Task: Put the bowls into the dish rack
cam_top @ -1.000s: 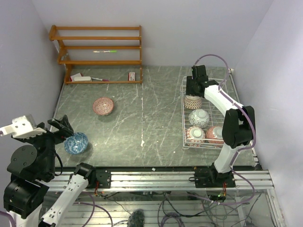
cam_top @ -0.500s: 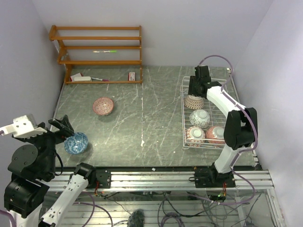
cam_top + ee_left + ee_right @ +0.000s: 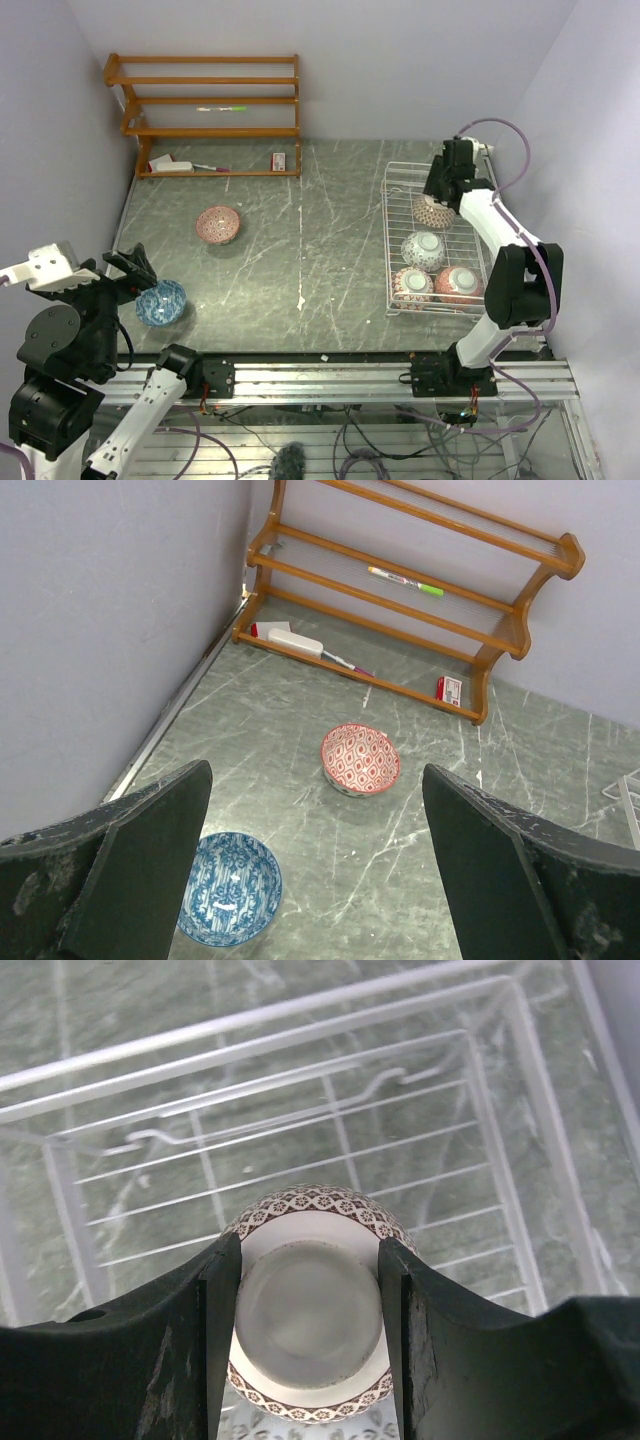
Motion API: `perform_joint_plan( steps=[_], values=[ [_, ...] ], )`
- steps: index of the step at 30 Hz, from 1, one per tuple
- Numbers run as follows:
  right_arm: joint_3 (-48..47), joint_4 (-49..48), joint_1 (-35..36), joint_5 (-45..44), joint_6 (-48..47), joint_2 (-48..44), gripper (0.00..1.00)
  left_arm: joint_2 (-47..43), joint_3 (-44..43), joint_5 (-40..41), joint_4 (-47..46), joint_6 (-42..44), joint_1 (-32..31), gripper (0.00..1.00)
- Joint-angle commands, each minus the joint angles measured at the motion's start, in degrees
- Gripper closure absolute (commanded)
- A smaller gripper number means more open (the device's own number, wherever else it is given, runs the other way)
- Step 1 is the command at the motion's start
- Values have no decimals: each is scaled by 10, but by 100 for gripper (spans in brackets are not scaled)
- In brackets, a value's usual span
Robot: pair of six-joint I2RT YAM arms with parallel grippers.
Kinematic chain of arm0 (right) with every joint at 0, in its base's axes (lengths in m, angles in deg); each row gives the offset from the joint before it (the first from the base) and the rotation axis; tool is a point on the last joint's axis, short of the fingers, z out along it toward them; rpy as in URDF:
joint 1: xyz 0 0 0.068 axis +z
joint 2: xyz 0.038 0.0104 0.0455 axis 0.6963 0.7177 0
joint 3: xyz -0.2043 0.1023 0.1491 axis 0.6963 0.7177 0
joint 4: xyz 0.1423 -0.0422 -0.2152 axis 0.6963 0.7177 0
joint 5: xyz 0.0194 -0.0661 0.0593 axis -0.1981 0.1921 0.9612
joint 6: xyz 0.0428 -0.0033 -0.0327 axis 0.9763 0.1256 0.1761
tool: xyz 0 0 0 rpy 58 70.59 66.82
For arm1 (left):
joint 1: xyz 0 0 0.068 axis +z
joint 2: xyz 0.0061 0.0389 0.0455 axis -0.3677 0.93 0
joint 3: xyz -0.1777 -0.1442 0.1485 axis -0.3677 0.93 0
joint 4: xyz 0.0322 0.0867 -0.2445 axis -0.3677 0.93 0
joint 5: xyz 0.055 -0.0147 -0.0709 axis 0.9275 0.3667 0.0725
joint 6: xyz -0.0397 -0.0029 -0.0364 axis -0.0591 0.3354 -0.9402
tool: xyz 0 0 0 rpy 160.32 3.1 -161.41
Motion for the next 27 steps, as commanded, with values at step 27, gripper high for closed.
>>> perform_joint_plan(
  steps=[27],
  values=[
    [211, -111, -85, -165, 99, -88, 75, -13, 2, 16, -16, 28, -20, 2]
  ],
)
